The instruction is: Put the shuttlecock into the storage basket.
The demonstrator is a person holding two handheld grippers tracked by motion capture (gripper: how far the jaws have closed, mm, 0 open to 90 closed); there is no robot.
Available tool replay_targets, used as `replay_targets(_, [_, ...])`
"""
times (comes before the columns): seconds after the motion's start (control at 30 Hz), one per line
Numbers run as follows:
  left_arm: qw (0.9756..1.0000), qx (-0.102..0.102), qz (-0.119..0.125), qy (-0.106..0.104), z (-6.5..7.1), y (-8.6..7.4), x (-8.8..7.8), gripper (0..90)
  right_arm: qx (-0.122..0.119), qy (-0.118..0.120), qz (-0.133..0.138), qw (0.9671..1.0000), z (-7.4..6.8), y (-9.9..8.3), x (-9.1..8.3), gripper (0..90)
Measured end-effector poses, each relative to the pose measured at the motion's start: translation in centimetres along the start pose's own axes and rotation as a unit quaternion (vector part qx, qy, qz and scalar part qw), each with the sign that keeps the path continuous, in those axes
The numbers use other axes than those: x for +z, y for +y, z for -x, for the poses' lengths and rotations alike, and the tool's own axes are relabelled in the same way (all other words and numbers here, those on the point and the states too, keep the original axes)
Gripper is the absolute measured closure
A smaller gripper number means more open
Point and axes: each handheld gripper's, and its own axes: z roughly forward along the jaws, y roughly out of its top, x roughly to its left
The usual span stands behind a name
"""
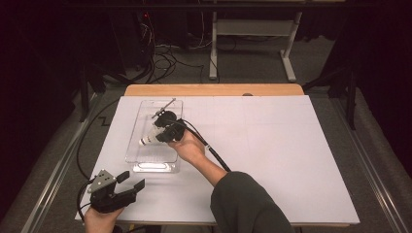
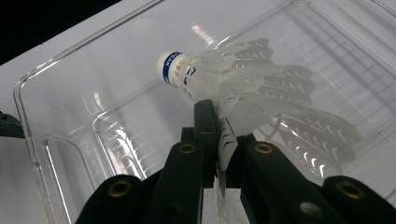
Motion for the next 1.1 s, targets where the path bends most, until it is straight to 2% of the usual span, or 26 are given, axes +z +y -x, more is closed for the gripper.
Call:
replay_targets(0.73, [1.0, -0.001, 0.005, -0.001, 0.0, 0.0, -0.2, 32.2, 0.002, -0.013, -0.015, 0.9998, -0.1, 0.3, 1.4, 87.8])
replay_targets(1.1, [1.0, 0.0, 0.005, 0.0, 0.0, 0.0, -0.2, 32.3, 0.005, -0.007, -0.02, 0.9998, -0.2, 0.4, 1.6, 85.7])
